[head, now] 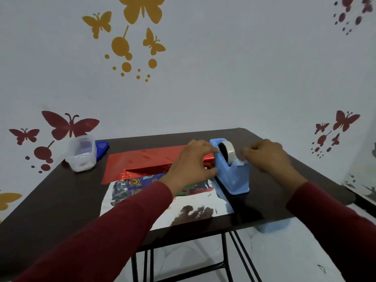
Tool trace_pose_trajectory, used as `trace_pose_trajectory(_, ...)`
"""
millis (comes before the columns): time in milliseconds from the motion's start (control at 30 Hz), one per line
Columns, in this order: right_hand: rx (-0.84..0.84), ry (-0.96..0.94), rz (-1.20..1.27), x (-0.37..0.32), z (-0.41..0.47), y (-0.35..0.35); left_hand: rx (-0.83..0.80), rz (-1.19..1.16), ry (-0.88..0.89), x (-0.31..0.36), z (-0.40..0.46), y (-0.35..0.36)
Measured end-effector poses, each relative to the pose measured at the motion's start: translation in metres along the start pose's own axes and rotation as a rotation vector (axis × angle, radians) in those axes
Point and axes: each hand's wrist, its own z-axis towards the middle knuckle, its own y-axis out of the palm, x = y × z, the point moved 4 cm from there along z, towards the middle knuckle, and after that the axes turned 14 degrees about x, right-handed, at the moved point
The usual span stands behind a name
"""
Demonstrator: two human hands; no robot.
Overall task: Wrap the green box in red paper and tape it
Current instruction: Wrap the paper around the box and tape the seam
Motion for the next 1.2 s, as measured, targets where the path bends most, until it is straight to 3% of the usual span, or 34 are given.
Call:
trace_pose_trajectory(133, -0.395, 0.319, 0.267, 0.013, 0.000, 0.018, -0.144, 0.001, 0.012, 0.016, 0.015, 0.023)
trace_pose_trajectory(367, -0.553, 0.471, 0.345, 0.008, 0.006, 0.028, -0.351, 0.060, -0.007, 0.009, 0.029, 0.040)
trace_pose_trajectory(833, -0.483, 0.522, 0.873, 0.024, -0.006, 0.032, -0.325, 0.043, 0.033, 0.016, 0.029, 0.040)
trace_pose_trajectory(1067, -0.316, 0.474, 0.890, 0.037, -0.022, 0.033, -0.334, 0.133, 0.095, 0.017, 0.027, 0.044)
trace_pose_trajectory(1200, -0.301, 0.448, 0.875, 0.043, -0.028, 0.033, -0.337, 0.143, 0.107, 0.020, 0.024, 0.045)
